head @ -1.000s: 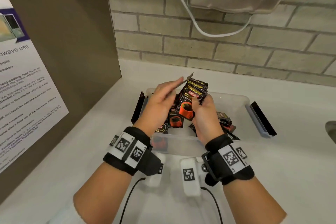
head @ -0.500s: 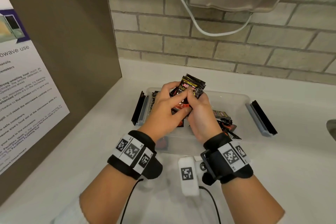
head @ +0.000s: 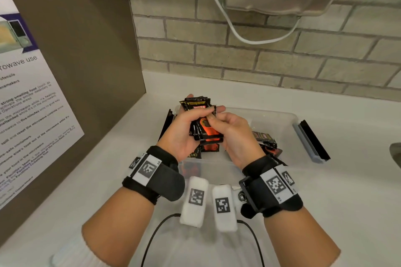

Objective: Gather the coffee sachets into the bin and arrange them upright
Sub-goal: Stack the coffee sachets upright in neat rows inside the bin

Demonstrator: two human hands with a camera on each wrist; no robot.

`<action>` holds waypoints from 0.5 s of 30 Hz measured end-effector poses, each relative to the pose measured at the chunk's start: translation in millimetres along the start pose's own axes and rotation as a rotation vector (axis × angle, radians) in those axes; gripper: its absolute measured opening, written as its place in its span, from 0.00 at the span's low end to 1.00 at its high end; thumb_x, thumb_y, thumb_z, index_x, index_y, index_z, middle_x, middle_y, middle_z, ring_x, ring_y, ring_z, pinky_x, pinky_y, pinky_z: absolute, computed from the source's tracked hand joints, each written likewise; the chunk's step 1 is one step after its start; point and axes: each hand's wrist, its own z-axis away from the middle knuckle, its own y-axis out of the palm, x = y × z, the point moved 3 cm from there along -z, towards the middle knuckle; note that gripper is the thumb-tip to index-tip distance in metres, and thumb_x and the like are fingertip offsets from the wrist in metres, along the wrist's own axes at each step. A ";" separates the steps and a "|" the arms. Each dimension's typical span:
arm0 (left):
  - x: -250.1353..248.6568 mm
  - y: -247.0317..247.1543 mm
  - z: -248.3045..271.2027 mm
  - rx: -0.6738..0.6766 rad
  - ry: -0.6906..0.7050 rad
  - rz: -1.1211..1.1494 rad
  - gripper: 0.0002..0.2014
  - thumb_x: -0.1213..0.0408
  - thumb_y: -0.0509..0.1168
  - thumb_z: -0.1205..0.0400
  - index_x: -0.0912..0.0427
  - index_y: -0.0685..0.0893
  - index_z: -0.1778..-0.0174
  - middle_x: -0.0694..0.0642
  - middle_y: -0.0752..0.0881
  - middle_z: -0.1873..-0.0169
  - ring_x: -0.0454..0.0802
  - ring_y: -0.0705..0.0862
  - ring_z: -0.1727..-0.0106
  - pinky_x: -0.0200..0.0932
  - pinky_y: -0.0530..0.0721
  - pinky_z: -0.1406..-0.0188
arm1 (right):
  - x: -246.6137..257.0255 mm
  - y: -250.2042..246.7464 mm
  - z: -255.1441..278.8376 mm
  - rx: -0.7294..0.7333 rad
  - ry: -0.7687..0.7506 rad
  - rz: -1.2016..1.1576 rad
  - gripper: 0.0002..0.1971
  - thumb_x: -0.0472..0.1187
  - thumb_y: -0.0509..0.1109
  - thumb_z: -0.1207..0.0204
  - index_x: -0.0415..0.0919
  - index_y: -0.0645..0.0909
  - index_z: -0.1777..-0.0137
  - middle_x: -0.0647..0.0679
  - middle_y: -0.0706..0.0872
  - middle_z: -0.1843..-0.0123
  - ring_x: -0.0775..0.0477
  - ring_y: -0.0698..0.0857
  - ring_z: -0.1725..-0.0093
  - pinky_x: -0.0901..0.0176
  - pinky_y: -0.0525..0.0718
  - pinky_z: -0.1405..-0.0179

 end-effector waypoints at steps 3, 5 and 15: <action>-1.9 6.3 1.4 -0.008 0.007 0.039 0.27 0.67 0.68 0.27 0.66 0.75 0.31 0.62 0.84 0.42 0.57 0.84 0.39 0.54 0.85 0.42 | 2.4 -1.2 -0.4 -0.051 -0.029 -0.104 0.09 0.39 0.68 0.22 0.34 0.77 0.47 0.43 0.87 0.53 0.43 0.87 0.50 0.49 0.87 0.49; -5.0 3.6 -1.1 -0.071 0.119 0.191 0.33 0.73 0.68 0.25 0.54 0.66 0.24 0.62 0.83 0.43 0.58 0.85 0.40 0.58 0.84 0.41 | 3.0 -0.5 -1.5 -0.068 -0.032 -0.185 0.14 0.46 0.65 0.20 0.36 0.72 0.42 0.45 0.87 0.53 0.48 0.88 0.53 0.56 0.88 0.55; -10.4 16.8 -1.1 -0.138 0.290 -0.040 0.21 0.62 0.69 0.26 0.51 0.70 0.40 0.65 0.78 0.38 0.57 0.84 0.41 0.54 0.83 0.39 | -3.2 20.9 -3.1 0.078 -0.009 -0.520 0.34 0.60 0.59 0.24 0.52 0.54 0.20 0.43 0.74 0.26 0.49 0.76 0.28 0.47 0.68 0.23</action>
